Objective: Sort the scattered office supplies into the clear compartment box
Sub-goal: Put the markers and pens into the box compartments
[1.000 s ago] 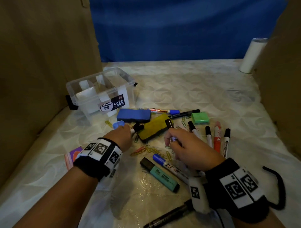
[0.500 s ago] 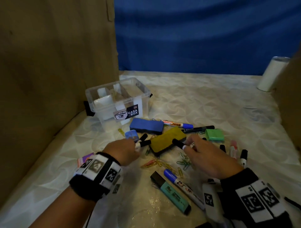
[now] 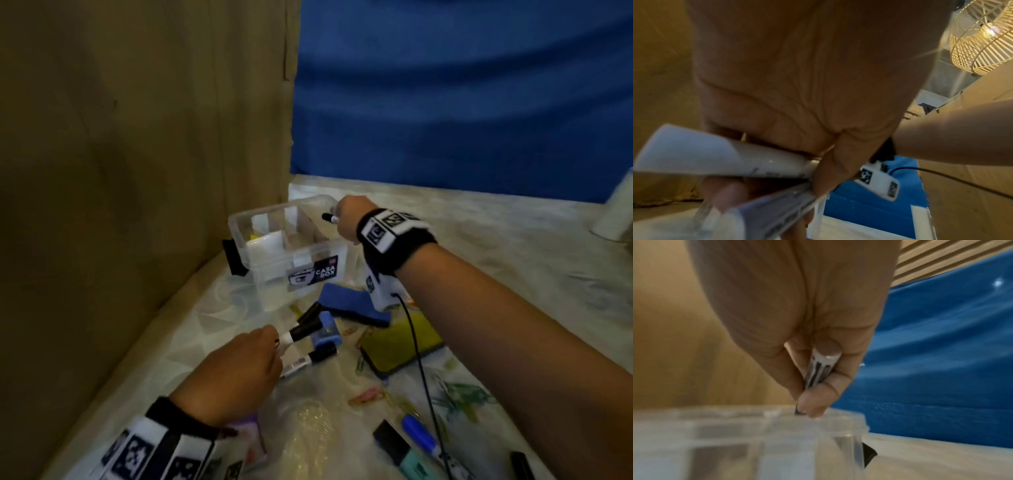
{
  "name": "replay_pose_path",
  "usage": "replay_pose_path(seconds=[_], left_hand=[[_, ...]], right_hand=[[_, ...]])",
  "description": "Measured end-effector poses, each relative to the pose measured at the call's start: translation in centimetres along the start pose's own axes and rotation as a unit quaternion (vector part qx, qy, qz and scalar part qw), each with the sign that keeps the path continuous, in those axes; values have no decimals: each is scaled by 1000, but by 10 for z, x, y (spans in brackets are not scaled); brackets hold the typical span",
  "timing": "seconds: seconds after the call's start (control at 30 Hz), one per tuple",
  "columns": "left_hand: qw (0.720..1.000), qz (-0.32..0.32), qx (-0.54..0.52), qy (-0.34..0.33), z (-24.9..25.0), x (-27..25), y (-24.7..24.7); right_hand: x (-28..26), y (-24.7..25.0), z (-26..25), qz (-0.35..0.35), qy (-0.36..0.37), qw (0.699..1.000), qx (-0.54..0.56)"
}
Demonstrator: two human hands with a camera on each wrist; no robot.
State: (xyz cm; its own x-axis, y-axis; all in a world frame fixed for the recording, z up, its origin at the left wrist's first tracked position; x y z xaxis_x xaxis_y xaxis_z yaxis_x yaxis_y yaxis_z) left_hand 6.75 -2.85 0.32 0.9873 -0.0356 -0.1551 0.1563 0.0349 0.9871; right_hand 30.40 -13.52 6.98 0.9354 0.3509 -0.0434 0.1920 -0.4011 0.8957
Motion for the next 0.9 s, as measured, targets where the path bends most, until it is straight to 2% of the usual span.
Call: replay_pose_path(seconds=[0.1, 0.23, 0.33, 0.4, 0.47, 0.53, 0.63, 0.73, 0.83, 0.9], left_hand=[[1000, 11, -16, -7, -14, -7, 0], [999, 17, -30, -4, -28, -12, 0], [997, 18, -72, -6, -36, -12, 5], [994, 21, -100, -22, -38, -7, 15], [990, 32, -129, -53, -33, 5, 32], [985, 56, -140, -88, -19, 25, 56], [985, 61, -138, -81, 5, 70, 93], [987, 36, -149, -35, 7, 139, 110], [994, -6, -107, 21, 21, 187, 114], [994, 9, -88, 60, 24, 208, 119]], right_hand=[[47, -18, 8, 14, -9, 998, -61], [73, -27, 7, 5, -22, 998, -60], [49, -13, -1, 21, -3, 1000, 20], [20, 2, 8, 76, 4, 993, 95], [-15, 13, 17, 118, 25, 986, 113], [-34, 5, 35, 116, 32, 989, 90], [-46, -10, 56, 91, 38, 992, 82], [-46, -29, 57, 42, 44, 995, 79], [-49, -30, 59, 33, 55, 993, 98], [-50, -29, 58, 28, 62, 992, 110]])
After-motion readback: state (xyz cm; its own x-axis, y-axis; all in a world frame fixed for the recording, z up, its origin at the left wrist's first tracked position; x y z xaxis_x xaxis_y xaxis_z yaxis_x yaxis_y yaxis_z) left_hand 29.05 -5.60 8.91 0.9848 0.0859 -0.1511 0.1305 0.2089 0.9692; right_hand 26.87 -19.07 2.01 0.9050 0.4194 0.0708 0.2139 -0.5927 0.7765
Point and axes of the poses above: each hand's wrist, its own x-axis towards the middle knuckle, its own y-axis out of the back of the hand, z = x × y, the point moved 7 cm from there along x, towards the middle knuckle, and after that the axes turned 14 degrees about x, right-handed, at the moved point
